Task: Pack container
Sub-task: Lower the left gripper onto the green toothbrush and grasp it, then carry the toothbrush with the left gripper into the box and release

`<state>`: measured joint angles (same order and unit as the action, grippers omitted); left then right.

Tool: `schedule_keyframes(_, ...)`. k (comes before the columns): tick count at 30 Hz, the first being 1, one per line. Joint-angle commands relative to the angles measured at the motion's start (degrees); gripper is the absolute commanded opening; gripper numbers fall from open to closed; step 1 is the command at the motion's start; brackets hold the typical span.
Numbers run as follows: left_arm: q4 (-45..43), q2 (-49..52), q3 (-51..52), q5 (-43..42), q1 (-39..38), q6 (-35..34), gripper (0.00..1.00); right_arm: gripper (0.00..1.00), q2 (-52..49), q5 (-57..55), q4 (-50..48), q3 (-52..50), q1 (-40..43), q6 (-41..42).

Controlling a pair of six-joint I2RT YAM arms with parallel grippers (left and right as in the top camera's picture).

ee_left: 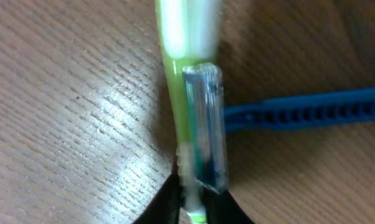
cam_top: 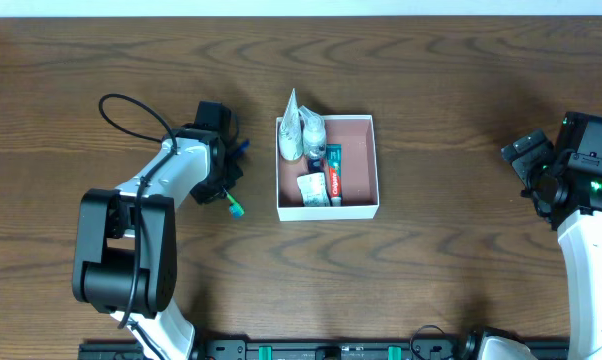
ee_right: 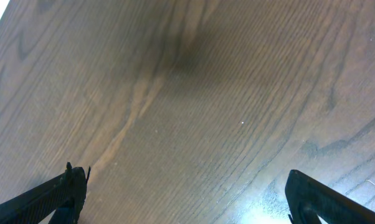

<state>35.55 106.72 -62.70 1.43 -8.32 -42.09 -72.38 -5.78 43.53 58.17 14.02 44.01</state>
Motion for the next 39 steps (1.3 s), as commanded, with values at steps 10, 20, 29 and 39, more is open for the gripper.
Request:
schedule_keyframes(10, 3.85, -0.44, 0.17, -1.05, 0.26, 3.65, 0.06, 0.99, -0.17, -0.17, 0.00, 0.55, 0.42, -0.81)
schedule_keyframes(20, 8.79, -17.42, -1.46, -1.03, 0.26, 5.84, 0.06, 0.99, -0.17, -0.20, 0.00, 0.55, 0.42, -0.81)
schedule_keyframes(29, 7.85, -37.33, -1.46, -8.57, -2.71, 10.47, 0.06, 0.99, -0.17, -0.20, 0.00, 0.55, 0.42, -0.81)
schedule_keyframes(39, -4.35, -43.63, -1.46, -6.32, -23.43, 16.98, 0.06, 0.99, -0.17, -0.20, 0.02, 0.55, 0.42, -0.81)
